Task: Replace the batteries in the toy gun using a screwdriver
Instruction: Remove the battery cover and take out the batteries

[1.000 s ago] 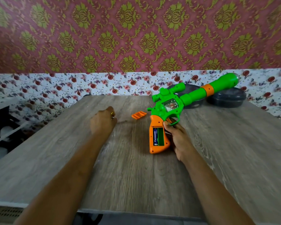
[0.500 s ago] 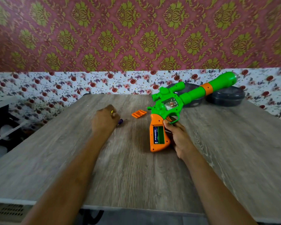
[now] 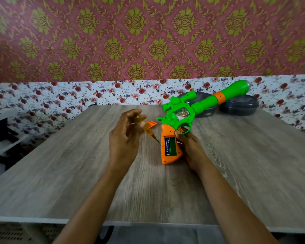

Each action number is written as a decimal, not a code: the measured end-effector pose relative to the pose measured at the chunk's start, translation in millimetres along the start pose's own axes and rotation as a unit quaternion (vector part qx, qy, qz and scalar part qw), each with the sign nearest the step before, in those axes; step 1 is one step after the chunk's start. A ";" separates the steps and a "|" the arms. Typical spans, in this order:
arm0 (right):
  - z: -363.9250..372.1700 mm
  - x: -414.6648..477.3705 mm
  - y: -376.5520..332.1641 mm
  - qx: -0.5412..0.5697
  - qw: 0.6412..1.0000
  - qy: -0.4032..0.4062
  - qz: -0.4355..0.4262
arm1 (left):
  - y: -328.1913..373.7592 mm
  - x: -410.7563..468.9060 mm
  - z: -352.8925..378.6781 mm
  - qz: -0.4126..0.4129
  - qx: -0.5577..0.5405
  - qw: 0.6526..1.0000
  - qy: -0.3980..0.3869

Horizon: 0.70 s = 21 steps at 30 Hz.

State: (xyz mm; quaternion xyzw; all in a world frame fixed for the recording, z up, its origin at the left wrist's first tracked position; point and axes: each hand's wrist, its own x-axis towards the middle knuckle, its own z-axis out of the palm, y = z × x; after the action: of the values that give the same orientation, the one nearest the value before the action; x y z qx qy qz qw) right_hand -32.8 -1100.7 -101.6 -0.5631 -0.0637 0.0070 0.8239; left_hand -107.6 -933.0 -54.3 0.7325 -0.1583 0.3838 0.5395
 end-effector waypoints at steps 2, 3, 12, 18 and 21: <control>-1.1 0.9 1.2 -0.004 1.000 0.002 -0.001 | -6.8 -10.1 2.9 0.014 0.001 0.999 0.028; -1.6 1.0 1.3 -0.007 1.000 0.001 -0.002 | -9.5 -13.8 3.2 0.023 0.009 0.999 0.037; -3.7 2.7 3.3 -0.024 1.000 0.001 -0.003 | -5.7 -24.7 11.8 0.091 0.031 0.993 -0.061; -4.3 3.7 4.0 -0.021 1.000 0.005 0.004 | -6.8 -25.4 12.3 0.101 0.052 0.992 -0.052; -4.6 3.8 3.7 -0.024 1.000 0.010 0.012 | -7.5 -25.3 12.3 0.106 0.053 0.992 -0.042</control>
State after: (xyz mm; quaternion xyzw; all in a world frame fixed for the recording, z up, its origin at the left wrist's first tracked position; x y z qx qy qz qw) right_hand -28.2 -1103.3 -106.4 -0.5833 -0.0483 0.0097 0.8108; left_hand -114.5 -946.1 -79.4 0.7546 -0.2369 0.4159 0.4489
